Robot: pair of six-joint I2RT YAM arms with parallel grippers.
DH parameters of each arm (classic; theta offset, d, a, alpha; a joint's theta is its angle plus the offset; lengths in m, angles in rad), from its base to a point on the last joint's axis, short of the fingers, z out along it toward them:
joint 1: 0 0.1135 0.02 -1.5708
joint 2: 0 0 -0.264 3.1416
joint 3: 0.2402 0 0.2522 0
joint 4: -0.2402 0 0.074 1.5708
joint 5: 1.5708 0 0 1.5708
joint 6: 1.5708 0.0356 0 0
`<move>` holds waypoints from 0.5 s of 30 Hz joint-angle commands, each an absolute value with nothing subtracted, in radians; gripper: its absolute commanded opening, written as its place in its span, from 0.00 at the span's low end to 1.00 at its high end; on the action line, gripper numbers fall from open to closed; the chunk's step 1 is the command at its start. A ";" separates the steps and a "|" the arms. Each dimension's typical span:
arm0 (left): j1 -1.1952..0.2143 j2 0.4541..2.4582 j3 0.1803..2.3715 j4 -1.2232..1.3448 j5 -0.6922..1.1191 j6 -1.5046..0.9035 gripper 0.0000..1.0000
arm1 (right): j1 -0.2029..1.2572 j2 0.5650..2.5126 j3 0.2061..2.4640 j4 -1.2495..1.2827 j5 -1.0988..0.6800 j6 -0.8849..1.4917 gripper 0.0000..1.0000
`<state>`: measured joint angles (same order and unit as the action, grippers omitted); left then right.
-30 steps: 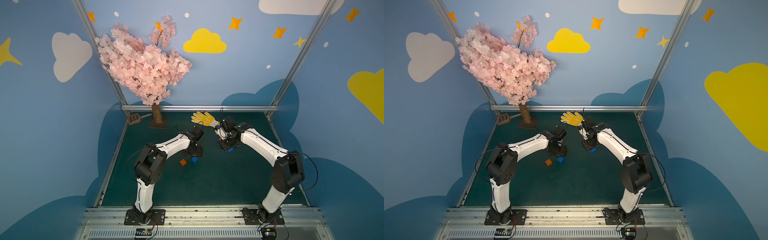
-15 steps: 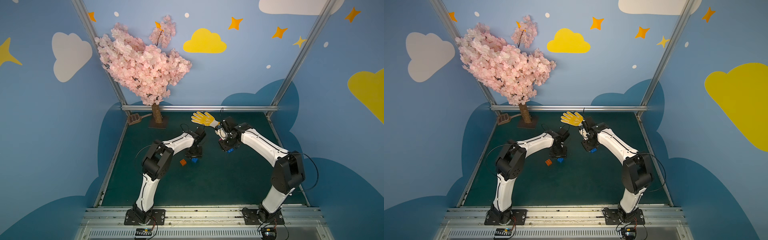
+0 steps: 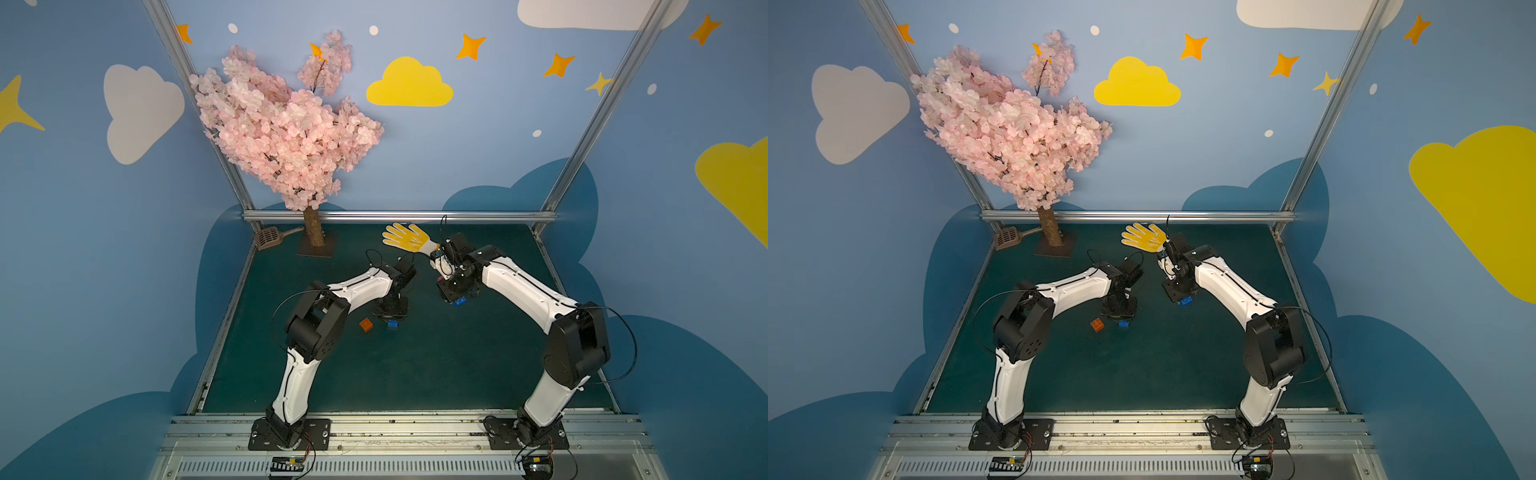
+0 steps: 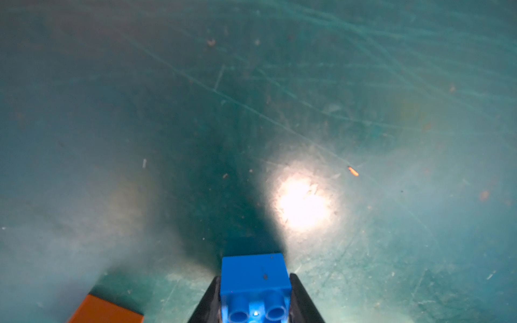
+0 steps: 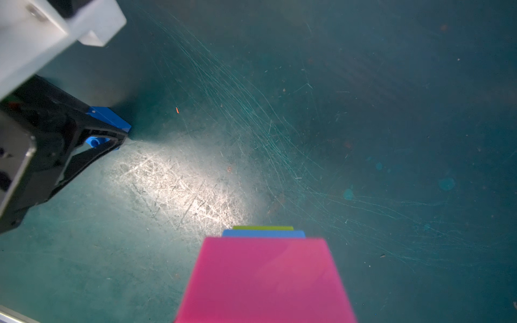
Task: Assemble the letter y with lego
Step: Move the lego brick at the center of the board.
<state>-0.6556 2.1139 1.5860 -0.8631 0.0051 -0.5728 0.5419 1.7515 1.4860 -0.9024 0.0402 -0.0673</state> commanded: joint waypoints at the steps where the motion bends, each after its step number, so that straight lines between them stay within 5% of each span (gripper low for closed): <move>1: -0.663 2.134 1.585 -0.887 0.014 -0.581 0.36 | 0.540 1.740 1.512 -0.931 0.033 -0.064 0.00; 15: -0.794 2.045 1.486 -0.856 0.000 -0.652 0.36 | 0.548 1.705 1.493 -0.940 0.031 -0.066 0.00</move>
